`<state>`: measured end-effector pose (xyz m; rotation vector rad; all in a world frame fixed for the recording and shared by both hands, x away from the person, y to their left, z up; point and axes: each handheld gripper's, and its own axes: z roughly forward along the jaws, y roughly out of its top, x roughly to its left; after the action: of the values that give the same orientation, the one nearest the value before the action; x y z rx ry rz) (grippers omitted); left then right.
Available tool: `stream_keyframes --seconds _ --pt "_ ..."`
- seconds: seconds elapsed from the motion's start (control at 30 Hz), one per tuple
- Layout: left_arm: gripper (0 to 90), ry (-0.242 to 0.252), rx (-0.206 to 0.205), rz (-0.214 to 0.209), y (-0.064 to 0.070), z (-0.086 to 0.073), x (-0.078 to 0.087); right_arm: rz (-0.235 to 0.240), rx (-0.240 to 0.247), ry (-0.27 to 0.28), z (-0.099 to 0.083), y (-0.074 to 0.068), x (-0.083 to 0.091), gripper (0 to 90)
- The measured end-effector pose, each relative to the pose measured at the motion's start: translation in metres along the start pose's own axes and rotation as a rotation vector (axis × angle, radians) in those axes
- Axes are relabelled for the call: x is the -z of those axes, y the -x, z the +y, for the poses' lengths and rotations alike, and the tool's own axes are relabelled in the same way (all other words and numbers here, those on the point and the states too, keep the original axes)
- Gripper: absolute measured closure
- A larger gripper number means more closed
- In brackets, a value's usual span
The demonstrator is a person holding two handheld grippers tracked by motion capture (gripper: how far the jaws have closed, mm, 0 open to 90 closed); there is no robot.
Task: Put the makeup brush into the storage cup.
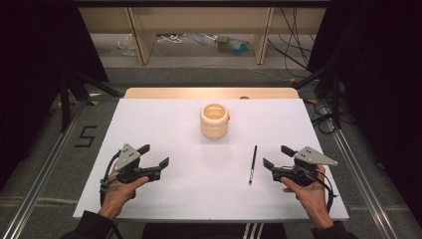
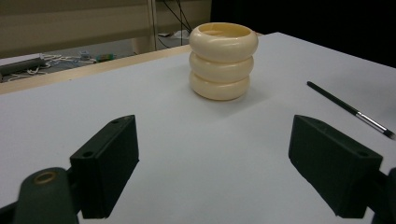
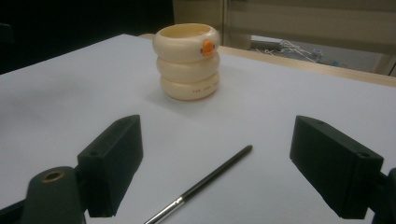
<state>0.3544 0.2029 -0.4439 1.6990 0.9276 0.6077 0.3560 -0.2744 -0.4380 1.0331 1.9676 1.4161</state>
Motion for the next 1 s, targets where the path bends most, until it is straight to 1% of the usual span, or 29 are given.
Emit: stream_keyframes --seconds 0.03,0.07,0.1,0.13,0.2,0.23,0.27,0.33,0.37,0.4,0.43,0.47,0.5,0.53,0.57,0.6,0.63,0.67,0.7,0.73,0.77,0.83,0.87,0.9,0.97,1.0 --pt "15.7 0.001 -0.001 -0.001 0.0 0.0 0.0 0.002 -0.001 0.007 0.0 0.0 -0.001 18.1" --pt "15.8 0.001 -0.001 -0.002 0.0 0.0 0.0 0.012 -0.009 0.002 0.0 0.0 0.0 18.3" --pt "15.8 -0.002 0.003 -0.001 0.0 0.0 0.0 0.005 -0.009 -0.007 0.0 0.0 0.0 18.3" --pt "15.8 -0.004 0.003 -0.001 0.0 0.0 0.0 0.007 -0.003 0.0 -0.001 0.001 -0.001 18.4" --pt "15.7 -0.003 0.002 -0.002 0.0 0.0 -0.001 0.004 -0.009 -0.007 -0.001 0.001 -0.001 19.2" --pt "15.8 -0.003 0.004 -0.004 0.0 0.0 -0.001 0.01 -0.022 -0.017 -0.001 0.001 -0.001 19.4" --pt "15.8 -0.003 0.008 -0.004 0.001 0.0 -0.001 0.001 -0.015 -0.046 0.0 0.002 -0.001 19.7" --pt "15.8 -0.003 0.012 -0.004 0.001 -0.001 -0.001 0.0 -0.028 -0.076 0.0 0.002 -0.001 19.9" --pt "15.8 -0.002 0.013 -0.002 0.001 -0.001 -0.001 0.005 -0.036 -0.072 0.0 0.003 -0.004 19.9" --pt "15.8 -0.003 0.013 -0.001 0.001 0.0 -0.001 0.004 -0.053 -0.102 0.0 0.002 -0.004 19.8" --pt "15.8 -0.002 0.014 -0.002 0.001 0.0 -0.001 0.009 -0.062 -0.102 0.0 0.002 -0.005 19.8" --pt "15.7 -0.002 0.013 -0.001 0.001 0.0 -0.001 0.003 -0.062 -0.106 0.001 0.003 -0.007 19.7" --pt "15.8 -0.002 0.013 -0.001 0.001 0.0 -0.001 0.006 -0.065 -0.129 0.002 0.002 -0.006 19.8" --pt "15.7 -0.003 0.013 -0.001 0.001 0.0 -0.001 0.011 -0.07 -0.129 0.003 0.002 -0.008 19.8" --pt "15.8 -0.002 0.006 -0.003 0.001 0.0 -0.001 0.01 -0.064 -0.137 0.004 0.002 -0.009 19.8" --pt "15.8 -0.003 -0.008 -0.005 0.0 0.0 -0.001 -0.005 -0.042 -0.154 0.007 0.003 -0.01 19.8" --pt "15.8 -0.003 -0.007 -0.002 0.001 0.0 -0.001 -0.01 -0.049 -0.161 0.008 0.002 -0.011 19.8" --pt "15.7 -0.004 -0.008 -0.002 0.001 0.0 -0.001 -0.008 -0.043 -0.174 0.009 0.001 -0.013 19.8" --pt "15.7 -0.004 -0.005 -0.002 0.001 0.0 -0.001 -0.016 -0.027 -0.195 0.01 0.001 -0.014 19.8" --pt "15.8 -0.004 -0.004 -0.002 0.001 0.0 -0.001 -0.01 -0.026 -0.2 0.011 0.0 -0.017 19.8" --pt "15.8 -0.005 -0.002 -0.001 0.001 0.0 -0.002 -0.006 -0.027 -0.217 0.012 0.0 -0.018 19.8" --pt "15.7 -0.005 -0.003 -0.003 0.002 0.0 -0.002 -0.012 -0.013 -0.237 0.014 -0.003 -0.025 18.8" --pt "15.7 -0.005 -0.001 -0.003 0.002 0.0 -0.002 -0.011 -0.009 -0.263 0.016 -0.004 -0.027 18.4" --pt "15.7 -0.006 -0.003 -0.003 0.002 0.0 -0.002 -0.012 -0.005 -0.273 0.016 -0.005 -0.03 17.7" --pt "15.8 -0.004 -0.001 -0.004 0.002 0.0 -0.002 -0.036 -0.001 -0.302 0.018 -0.007 -0.036 15.7" --pt "15.7 -0.004 -0.001 -0.004 0.001 0.0 -0.002 -0.035 0.015 -0.315 0.019 -0.008 -0.04 16.3"
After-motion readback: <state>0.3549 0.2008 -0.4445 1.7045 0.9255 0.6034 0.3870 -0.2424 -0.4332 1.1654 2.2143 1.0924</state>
